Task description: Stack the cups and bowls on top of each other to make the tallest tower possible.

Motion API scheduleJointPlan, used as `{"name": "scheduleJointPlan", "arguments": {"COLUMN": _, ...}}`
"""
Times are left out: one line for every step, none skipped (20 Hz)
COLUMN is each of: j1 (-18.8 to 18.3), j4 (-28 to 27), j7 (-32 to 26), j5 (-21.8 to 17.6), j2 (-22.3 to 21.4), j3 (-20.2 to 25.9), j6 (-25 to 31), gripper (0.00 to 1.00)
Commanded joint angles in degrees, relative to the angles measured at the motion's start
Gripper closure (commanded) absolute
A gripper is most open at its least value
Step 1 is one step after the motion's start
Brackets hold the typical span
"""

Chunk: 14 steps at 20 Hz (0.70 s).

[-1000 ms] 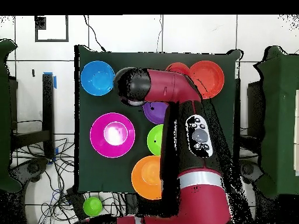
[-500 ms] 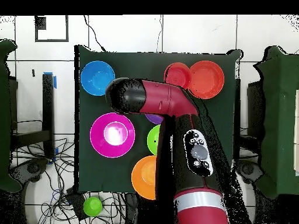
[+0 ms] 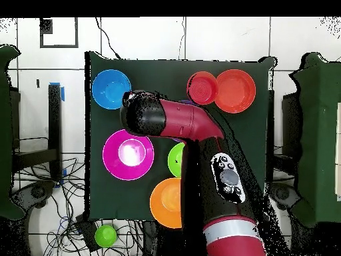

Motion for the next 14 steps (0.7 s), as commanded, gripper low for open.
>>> {"name": "scheduleJointPlan", "arguments": {"j1": 0.43, "j4": 4.53, "j7": 7.71, "j5": -0.39, "j2": 4.12, "j3": 4.37, "j6": -5.39, "gripper": 0.0}}
{"name": "scheduleJointPlan", "arguments": {"j1": 0.84, "j4": 4.24, "j7": 8.02, "j5": -0.41, "j2": 4.45, "j3": 4.05, "j6": -6.03, "gripper": 0.0}}
{"name": "scheduleJointPlan", "arguments": {"j1": 1.54, "j4": 3.93, "j7": 8.58, "j5": -0.33, "j2": 4.76, "j3": 3.37, "j6": -6.48, "gripper": 0.0}}
{"name": "scheduleJointPlan", "arguments": {"j1": 1.96, "j4": 3.74, "j7": 9.07, "j5": -0.13, "j2": 5.12, "j3": 3.05, "j6": -7.04, "gripper": 0.0}}
{"name": "scheduleJointPlan", "arguments": {"j1": 2.16, "j4": 3.92, "j7": 9.46, "j5": 0.02, "j2": 5.31, "j3": 3.1, "j6": -7.93, "gripper": 0.0}}
{"name": "scheduleJointPlan", "arguments": {"j1": 2.21, "j4": 3.96, "j7": 9.71, "j5": 0.18, "j2": 5.71, "j3": 3.29, "j6": -8.85, "gripper": 0.0}}
{"name": "scheduleJointPlan", "arguments": {"j1": 2.15, "j4": 4.23, "j7": 10.06, "j5": 0.41, "j2": 6.04, "j3": 3.63, "j6": -9.74, "gripper": 0.0}}
{"name": "scheduleJointPlan", "arguments": {"j1": 2.01, "j4": 4.33, "j7": 10.29, "j5": 0.64, "j2": 6.38, "j3": 3.99, "j6": -10.49, "gripper": 0.0}}
{"name": "scheduleJointPlan", "arguments": {"j1": 1.74, "j4": 4.84, "j7": 10.4, "j5": 0.79, "j2": 6.33, "j3": 4.45, "j6": -11.06, "gripper": 0.0}}
{"name": "scheduleJointPlan", "arguments": {"j1": 1.69, "j4": 4.94, "j7": 10.59, "j5": 0.98, "j2": 6.47, "j3": 4.59, "j6": -11.47, "gripper": 0.0}}
{"name": "scheduleJointPlan", "arguments": {"j1": 1.66, "j4": 5.29, "j7": 10.85, "j5": 1.13, "j2": 6.47, "j3": 4.75, "j6": -11.86, "gripper": 0.0}}
{"name": "scheduleJointPlan", "arguments": {"j1": 1.69, "j4": 5.36, "j7": 11.07, "j5": 1.26, "j2": 6.61, "j3": 4.81, "j6": -12.16, "gripper": 0.0}}
{"name": "scheduleJointPlan", "arguments": {"j1": 1.98, "j4": 5.19, "j7": 11.23, "j5": 1.34, "j2": 6.75, "j3": 4.63, "j6": -12.24, "gripper": 0.0}}
{"name": "scheduleJointPlan", "arguments": {"j1": 2.26, "j4": 5.02, "j7": 11.4, "j5": 1.42, "j2": 6.88, "j3": 4.46, "j6": -12.33, "gripper": 0.0}}
